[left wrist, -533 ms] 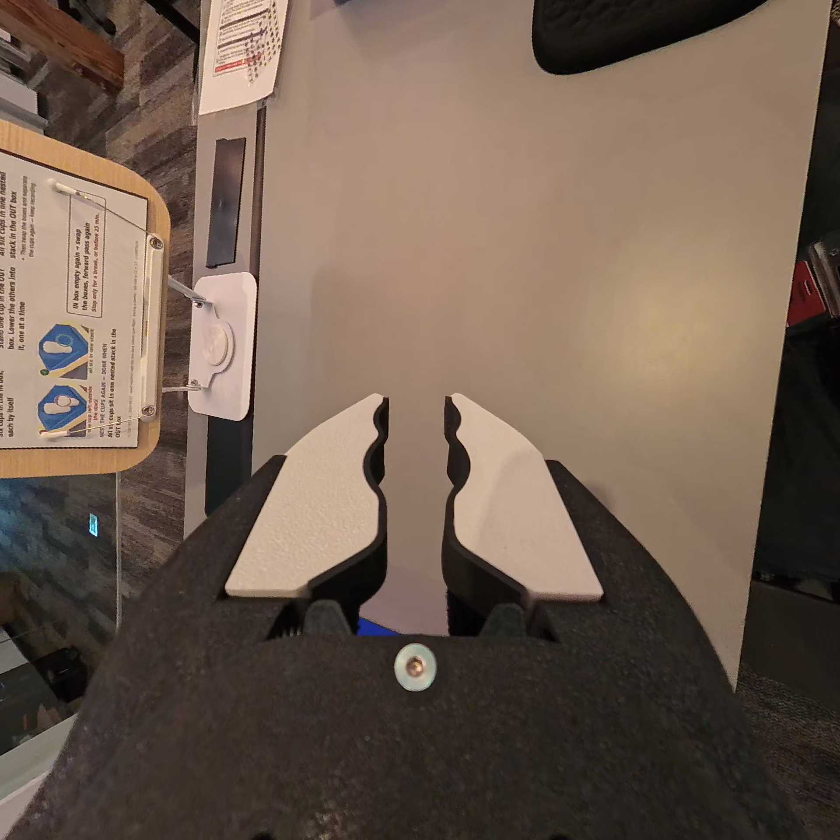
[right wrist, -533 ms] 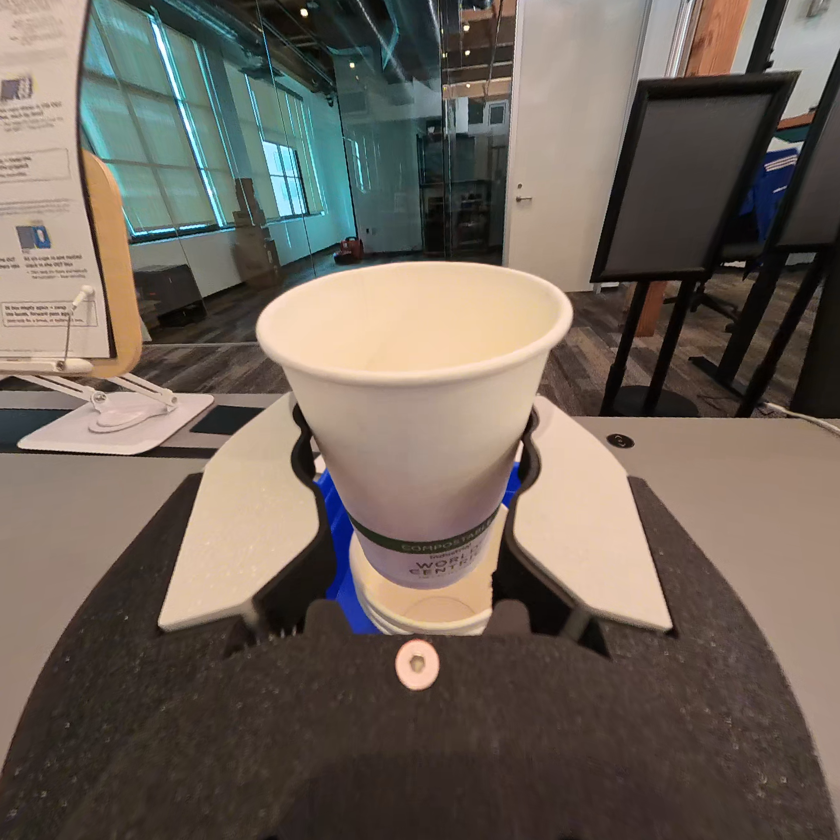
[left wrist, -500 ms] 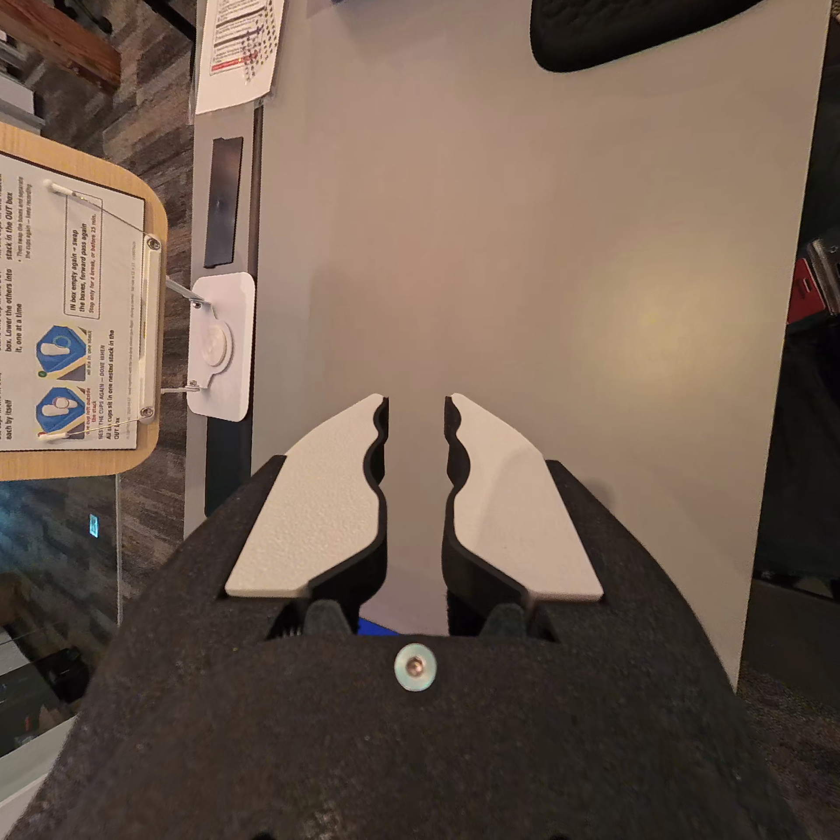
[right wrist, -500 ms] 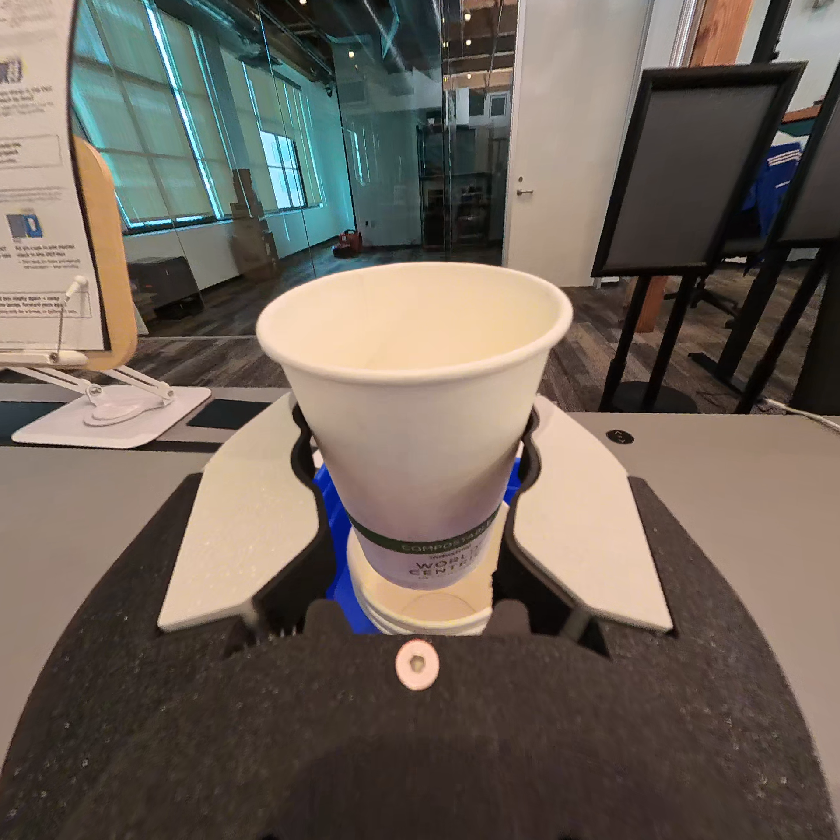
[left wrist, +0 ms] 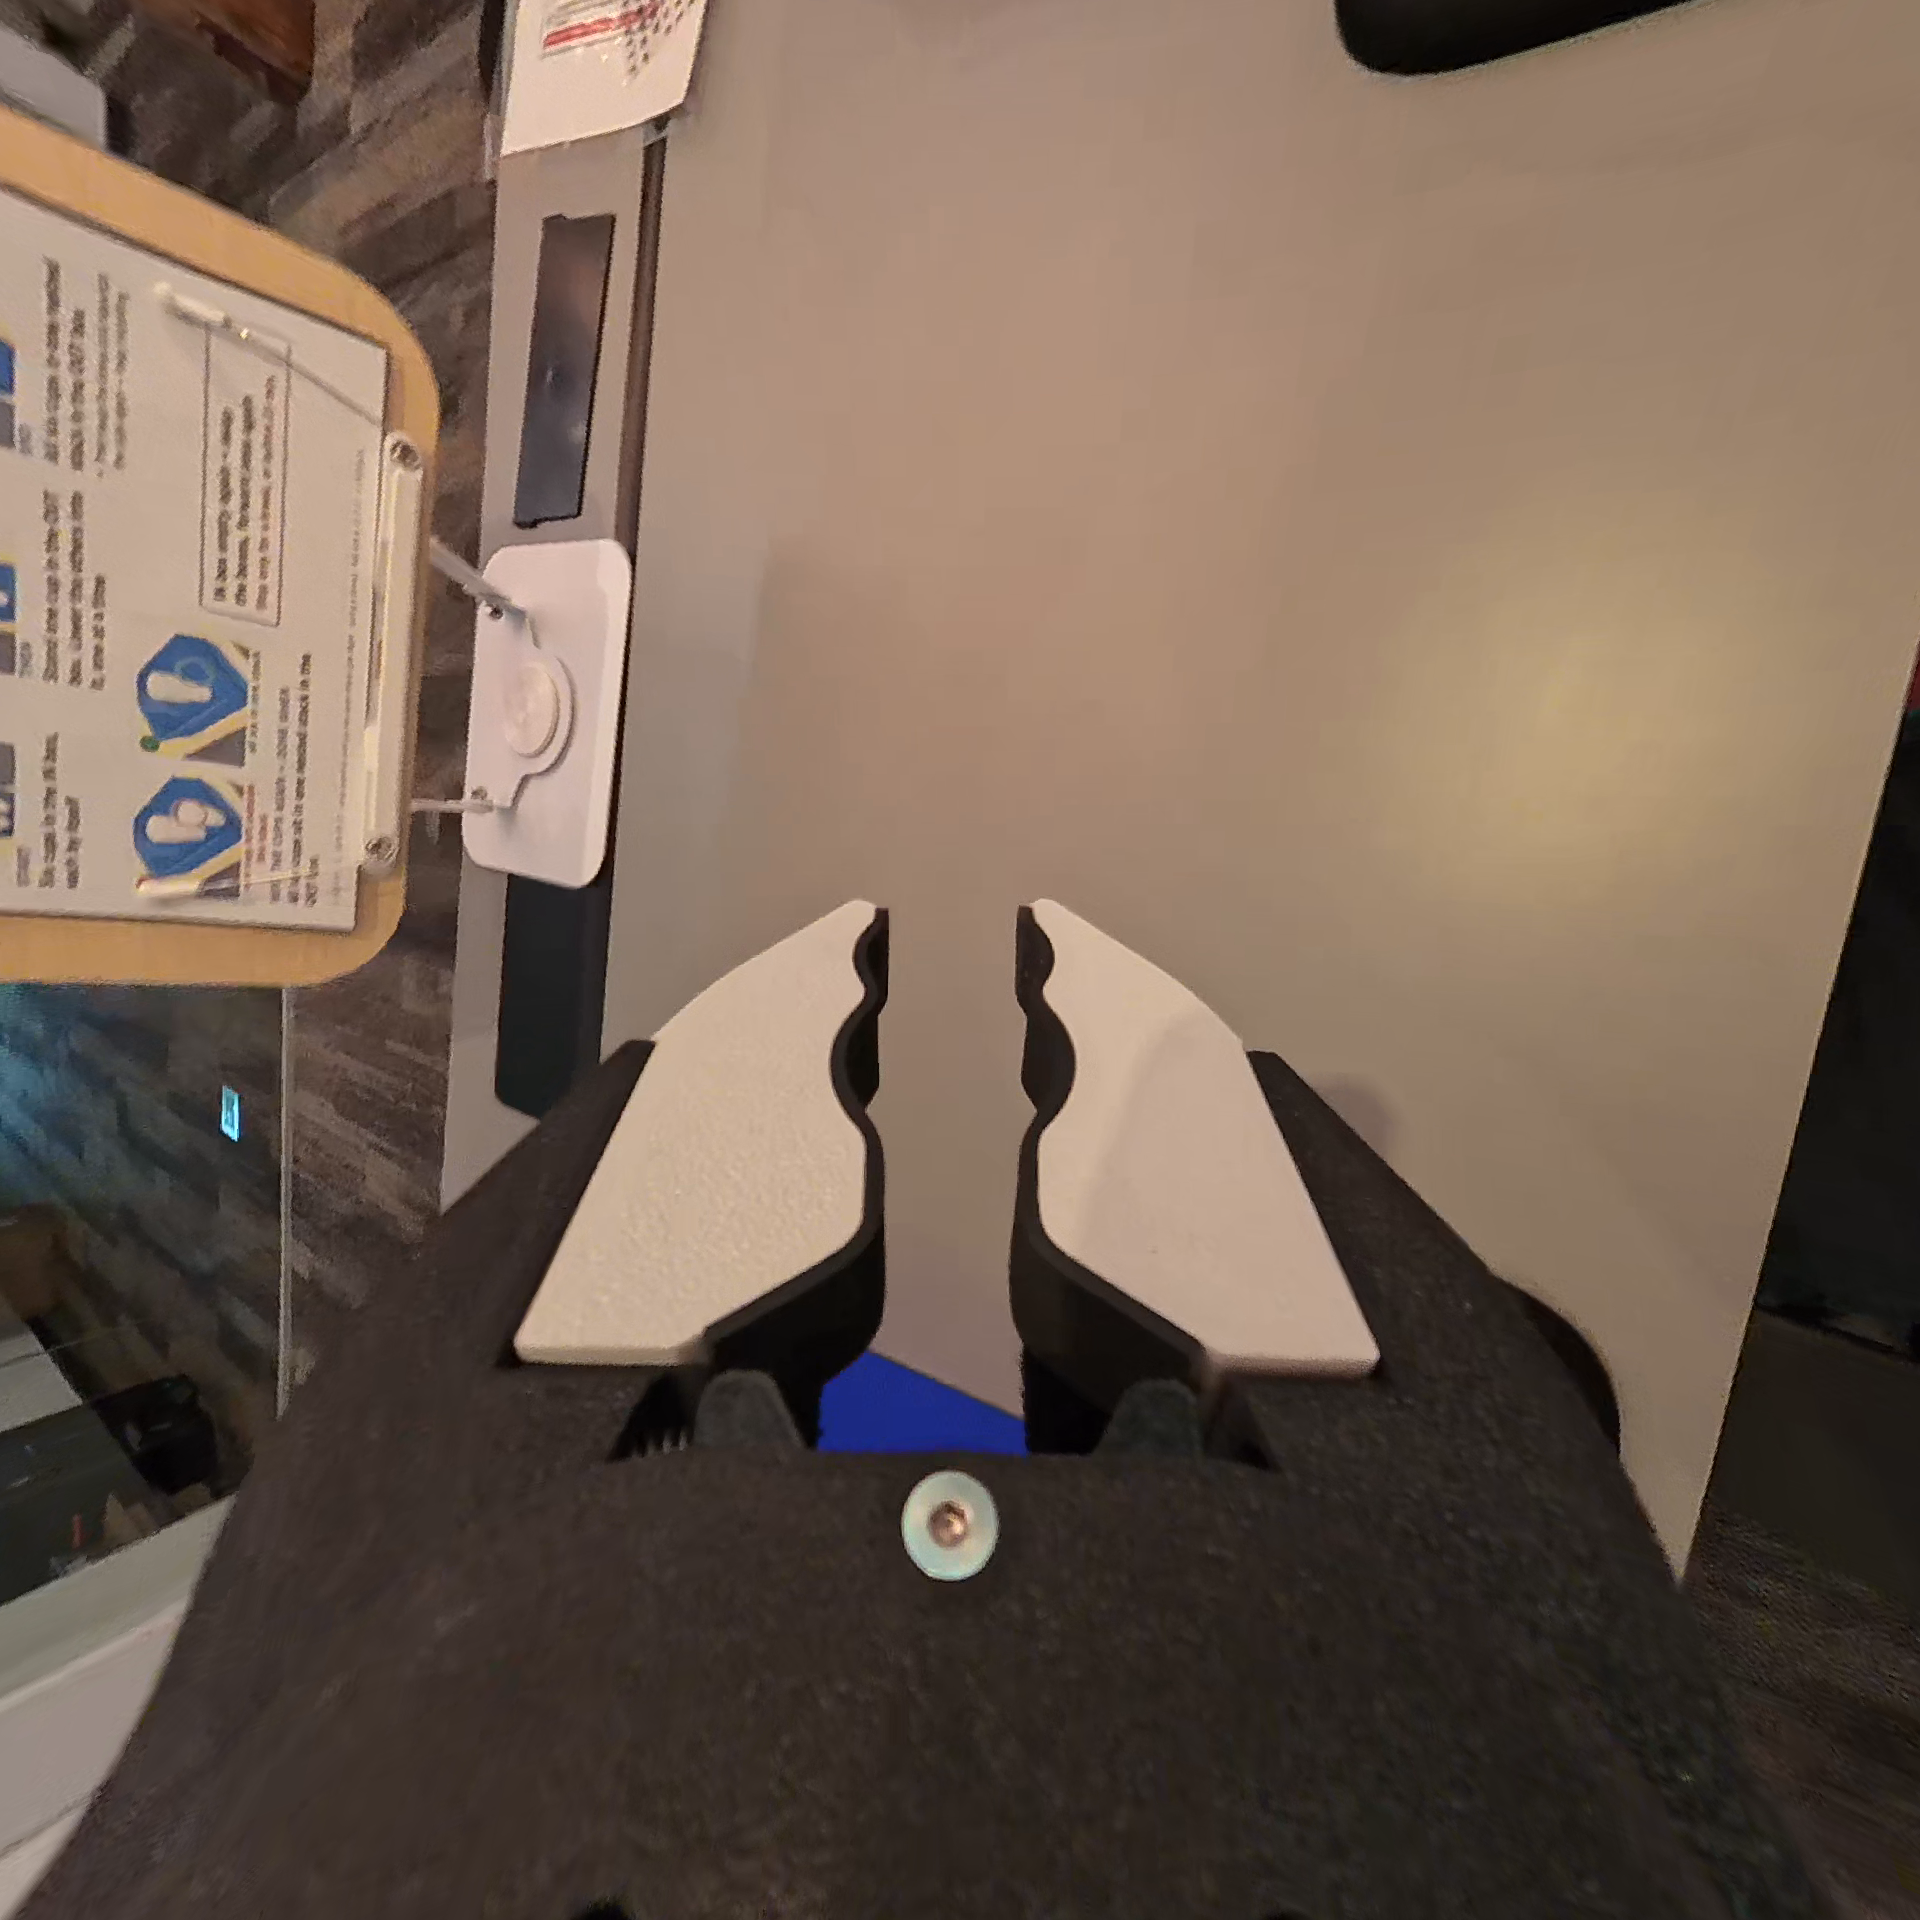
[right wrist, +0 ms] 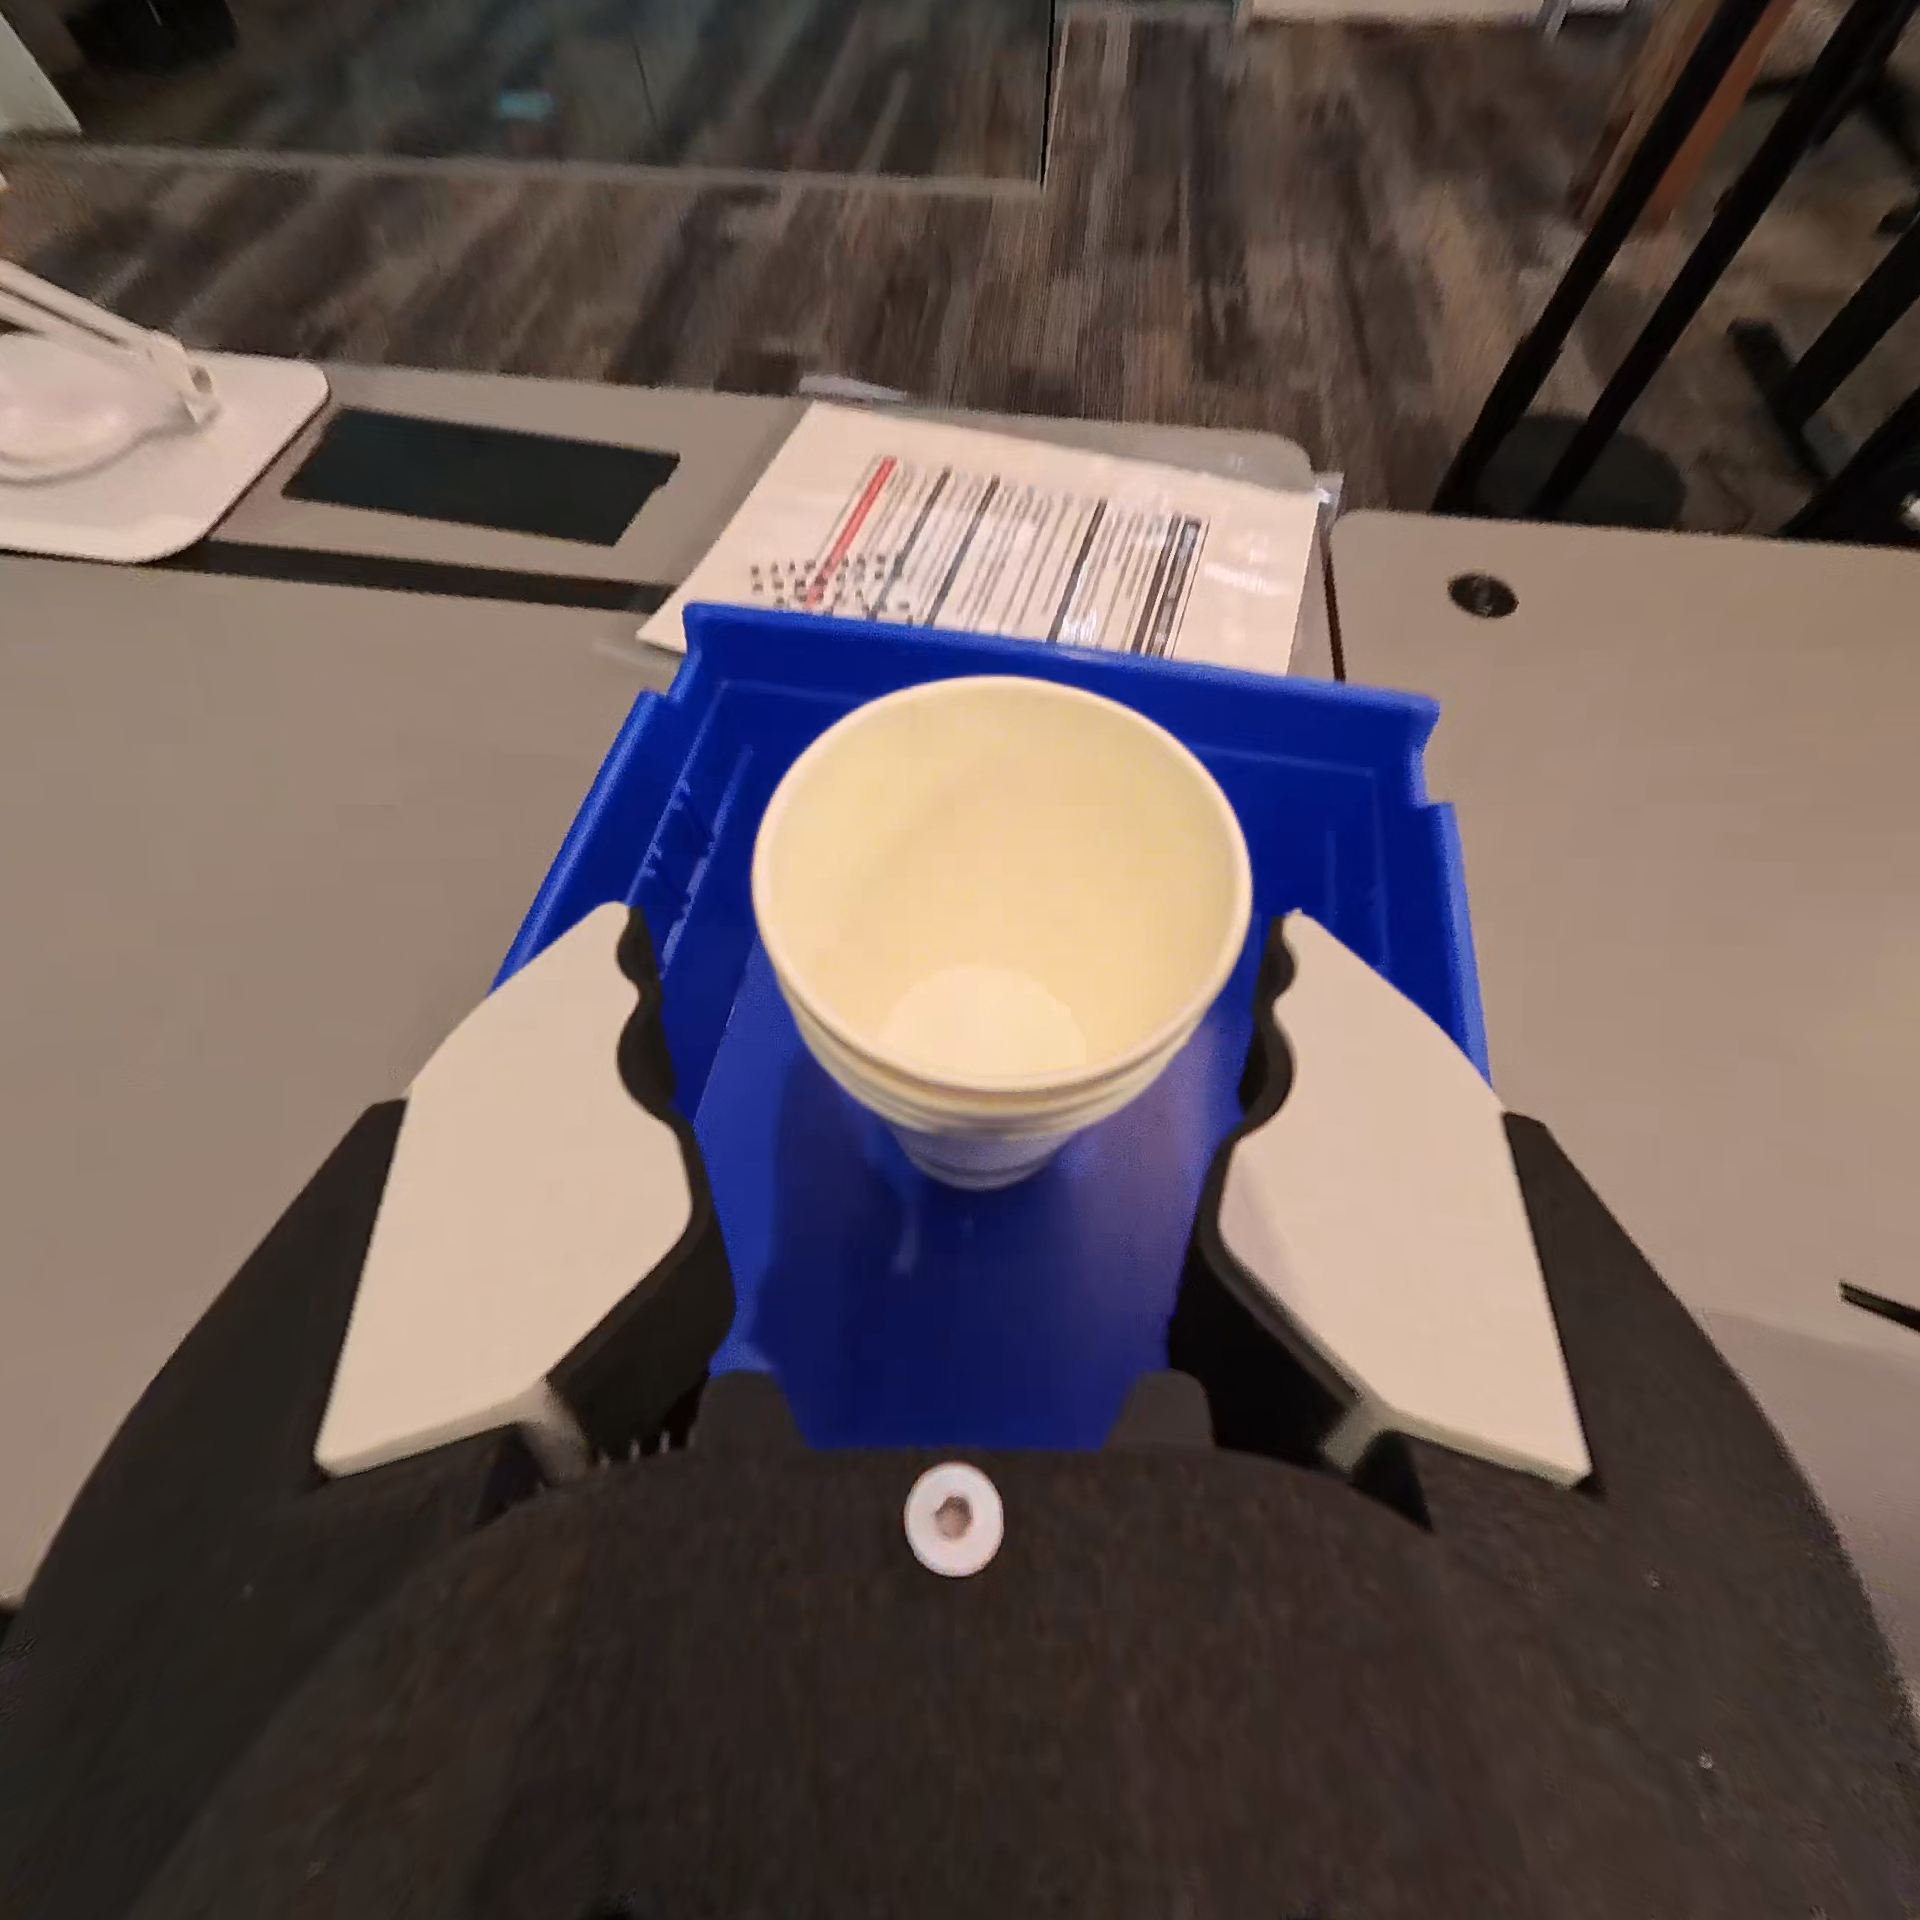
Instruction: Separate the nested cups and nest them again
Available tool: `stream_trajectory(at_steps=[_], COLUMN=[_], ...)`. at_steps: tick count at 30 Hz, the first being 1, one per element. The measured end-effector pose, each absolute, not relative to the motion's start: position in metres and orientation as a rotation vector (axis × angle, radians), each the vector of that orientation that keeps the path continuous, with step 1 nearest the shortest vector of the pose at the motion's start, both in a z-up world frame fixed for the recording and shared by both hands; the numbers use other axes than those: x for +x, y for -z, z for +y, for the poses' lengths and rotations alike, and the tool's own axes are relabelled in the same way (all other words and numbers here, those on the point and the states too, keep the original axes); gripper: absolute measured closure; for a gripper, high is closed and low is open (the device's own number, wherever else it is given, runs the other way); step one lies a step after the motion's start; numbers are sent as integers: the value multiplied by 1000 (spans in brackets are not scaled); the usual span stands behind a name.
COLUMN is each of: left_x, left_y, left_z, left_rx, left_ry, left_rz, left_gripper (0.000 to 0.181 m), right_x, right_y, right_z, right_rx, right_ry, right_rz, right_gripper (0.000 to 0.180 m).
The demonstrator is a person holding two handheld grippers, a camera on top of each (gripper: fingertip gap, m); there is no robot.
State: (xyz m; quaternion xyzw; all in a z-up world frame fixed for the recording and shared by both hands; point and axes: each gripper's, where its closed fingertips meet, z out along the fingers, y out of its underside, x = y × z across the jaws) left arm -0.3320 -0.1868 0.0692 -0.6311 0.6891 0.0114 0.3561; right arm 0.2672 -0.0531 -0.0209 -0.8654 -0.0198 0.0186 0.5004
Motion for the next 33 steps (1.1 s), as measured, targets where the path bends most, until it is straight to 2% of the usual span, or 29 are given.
stream_trajectory(at_steps=[4,9,15,20,27,33], left_x=[-371,-476,-577,-596,-605,-609], left_y=[-84,-91,-46,2,35,60], left_z=[-160,-94,-31,10,52,58], left_rx=[-1708,-1923,-2132,-2220,-2238,-2333], left_ry=[-87,-286,-510,-525,-531,-484], left_rz=[1630,1306,1197,1268,1350,1436], left_gripper=[159,160,159,159,159,158], right_x=[262,246,231,218,201,199], right_y=[3,-28,-35,-40,-55,-44], right_z=[-59,-60,-56,-53,-52,-47], right_rx=[-2049,-1930,-1934,-1940,-1889,-1945], right_ry=[-57,-102,-58,-29,-42,-18], right_rz=[-50,-86,-161,-213,-256,-273], right_gripper=[73,74,75,76,78,79])
